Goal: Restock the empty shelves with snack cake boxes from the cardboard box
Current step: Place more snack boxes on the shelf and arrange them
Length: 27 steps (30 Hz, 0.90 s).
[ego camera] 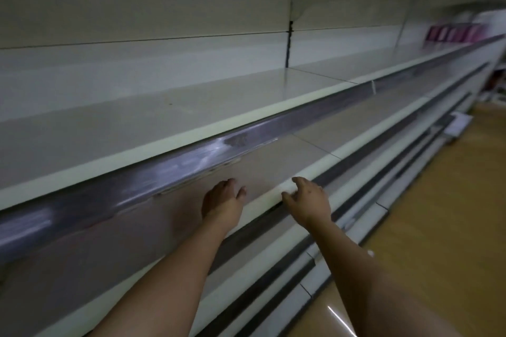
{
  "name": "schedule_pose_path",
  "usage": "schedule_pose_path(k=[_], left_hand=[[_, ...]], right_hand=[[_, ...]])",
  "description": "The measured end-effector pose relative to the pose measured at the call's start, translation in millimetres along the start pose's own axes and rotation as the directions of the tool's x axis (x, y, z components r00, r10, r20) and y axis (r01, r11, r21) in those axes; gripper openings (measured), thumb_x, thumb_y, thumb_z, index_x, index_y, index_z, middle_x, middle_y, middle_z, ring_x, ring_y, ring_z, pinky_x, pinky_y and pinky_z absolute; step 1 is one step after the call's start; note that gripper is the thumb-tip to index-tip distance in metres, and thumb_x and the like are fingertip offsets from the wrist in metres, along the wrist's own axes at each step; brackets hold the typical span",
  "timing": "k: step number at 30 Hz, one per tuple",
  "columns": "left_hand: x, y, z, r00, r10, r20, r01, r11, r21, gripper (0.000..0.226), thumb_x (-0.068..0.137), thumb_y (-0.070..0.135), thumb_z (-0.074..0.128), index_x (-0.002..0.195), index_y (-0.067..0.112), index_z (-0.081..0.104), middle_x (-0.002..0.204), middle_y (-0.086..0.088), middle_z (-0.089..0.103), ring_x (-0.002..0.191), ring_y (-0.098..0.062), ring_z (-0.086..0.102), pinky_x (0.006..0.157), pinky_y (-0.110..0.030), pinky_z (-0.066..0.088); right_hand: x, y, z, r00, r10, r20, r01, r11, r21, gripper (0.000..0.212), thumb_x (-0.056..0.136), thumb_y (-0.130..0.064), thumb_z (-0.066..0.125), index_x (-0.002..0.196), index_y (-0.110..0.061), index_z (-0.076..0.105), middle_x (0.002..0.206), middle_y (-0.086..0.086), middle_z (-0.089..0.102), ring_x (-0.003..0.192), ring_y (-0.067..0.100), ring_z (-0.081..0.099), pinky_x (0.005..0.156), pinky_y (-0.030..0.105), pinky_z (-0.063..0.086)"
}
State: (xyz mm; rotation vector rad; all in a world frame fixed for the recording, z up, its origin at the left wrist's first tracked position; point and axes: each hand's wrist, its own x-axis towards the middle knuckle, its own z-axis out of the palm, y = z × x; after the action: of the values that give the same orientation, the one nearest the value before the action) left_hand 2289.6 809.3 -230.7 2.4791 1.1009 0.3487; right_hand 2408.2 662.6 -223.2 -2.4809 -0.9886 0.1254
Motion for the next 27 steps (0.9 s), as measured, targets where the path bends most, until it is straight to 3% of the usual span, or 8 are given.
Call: schedule_pose_path(k=[7, 15, 22, 27], left_hand=[[-44, 47, 35, 0.968, 0.252, -0.012, -0.251, 0.961, -0.118, 0.042, 0.101, 0.039, 0.036, 0.134, 0.016, 0.049, 0.133, -0.005, 0.054, 0.118, -0.023, 0.050, 0.095, -0.034, 0.041], [-129, 72, 95, 0.912, 0.375, 0.166, -0.356, 0.925, -0.134, 0.043, 0.101, 0.038, 0.034, 0.134, 0.015, 0.048, 0.136, -0.006, 0.051, 0.120, -0.023, 0.049, 0.094, -0.034, 0.041], [-222, 98, 144, 0.812, 0.461, 0.358, -0.435, 0.887, -0.157, 0.042, 0.101, 0.040, 0.033, 0.130, 0.015, 0.051, 0.132, -0.007, 0.053, 0.115, -0.025, 0.051, 0.092, -0.037, 0.045], [-280, 129, 175, 0.684, 0.559, 0.470, -0.536, 0.821, -0.196, 0.046, 0.100, 0.044, 0.033, 0.135, 0.018, 0.047, 0.134, -0.003, 0.052, 0.118, -0.023, 0.051, 0.094, -0.038, 0.046]], right_hand=[[-80, 57, -13, 0.984, 0.167, -0.058, -0.170, 0.983, -0.066, 0.054, 0.098, -0.043, 0.042, 0.144, -0.015, 0.036, 0.146, 0.005, 0.043, 0.132, 0.022, 0.041, 0.113, 0.036, 0.024], [-205, 122, 1, 0.899, 0.432, -0.068, -0.436, 0.896, -0.080, 0.052, 0.097, -0.045, 0.040, 0.141, -0.017, 0.040, 0.145, 0.002, 0.044, 0.131, 0.020, 0.042, 0.111, 0.035, 0.020], [-318, 154, 3, 0.780, 0.615, -0.115, -0.623, 0.779, -0.065, 0.052, 0.096, -0.044, 0.041, 0.142, -0.020, 0.039, 0.143, -0.001, 0.045, 0.132, 0.019, 0.040, 0.111, 0.033, 0.022], [-382, 180, -10, 0.676, 0.702, -0.224, -0.727, 0.685, -0.050, 0.049, 0.094, -0.045, 0.043, 0.137, -0.020, 0.046, 0.134, 0.000, 0.051, 0.126, 0.021, 0.044, 0.101, 0.032, 0.032]])
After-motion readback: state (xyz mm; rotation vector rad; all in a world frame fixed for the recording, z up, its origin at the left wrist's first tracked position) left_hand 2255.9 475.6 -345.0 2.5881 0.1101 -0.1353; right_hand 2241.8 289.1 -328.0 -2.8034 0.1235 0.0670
